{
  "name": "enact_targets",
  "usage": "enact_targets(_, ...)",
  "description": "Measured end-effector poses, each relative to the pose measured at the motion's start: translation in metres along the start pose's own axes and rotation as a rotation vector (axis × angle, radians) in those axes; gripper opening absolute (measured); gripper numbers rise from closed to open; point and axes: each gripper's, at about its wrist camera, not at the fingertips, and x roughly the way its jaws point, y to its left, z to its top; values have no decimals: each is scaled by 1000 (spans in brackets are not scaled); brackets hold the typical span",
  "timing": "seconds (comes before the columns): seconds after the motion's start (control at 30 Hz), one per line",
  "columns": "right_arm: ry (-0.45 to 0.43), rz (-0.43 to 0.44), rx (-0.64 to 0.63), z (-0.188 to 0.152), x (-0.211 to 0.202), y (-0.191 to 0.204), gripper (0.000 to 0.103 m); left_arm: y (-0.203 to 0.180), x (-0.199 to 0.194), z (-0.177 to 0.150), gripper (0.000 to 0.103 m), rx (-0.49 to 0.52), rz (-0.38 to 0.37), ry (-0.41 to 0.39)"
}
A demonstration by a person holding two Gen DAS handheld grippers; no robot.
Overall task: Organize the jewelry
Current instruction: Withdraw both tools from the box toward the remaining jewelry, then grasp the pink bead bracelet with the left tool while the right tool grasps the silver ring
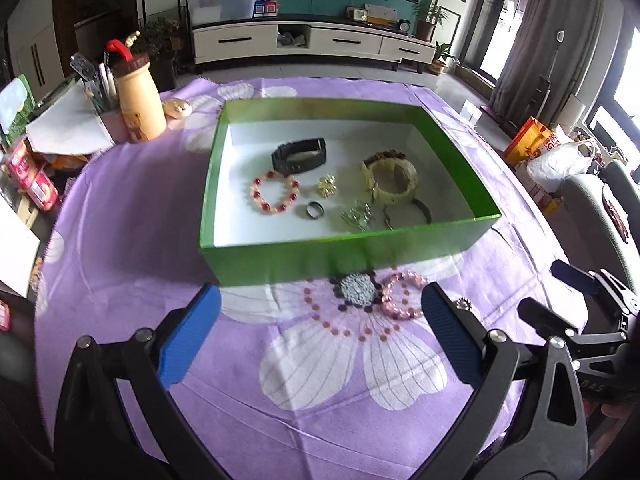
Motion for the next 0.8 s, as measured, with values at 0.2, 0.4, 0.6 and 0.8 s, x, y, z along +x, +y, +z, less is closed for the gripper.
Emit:
enact_targets(0.2,61,6,-35,-27,21,1,60,-10,21,-20,101,19,3,44)
enact_targets(0.4,72,14,-43,-40,38,0,50,-17,35,-26,101,31,3,54)
enact_targets(0.6,76,30,-60,-42,54,3,47,-30,51,-29,96,87,8,70)
enact_targets(0.8,78,33,-81,-37,67,6,39,-39,66,-26,79,112,-11,86)
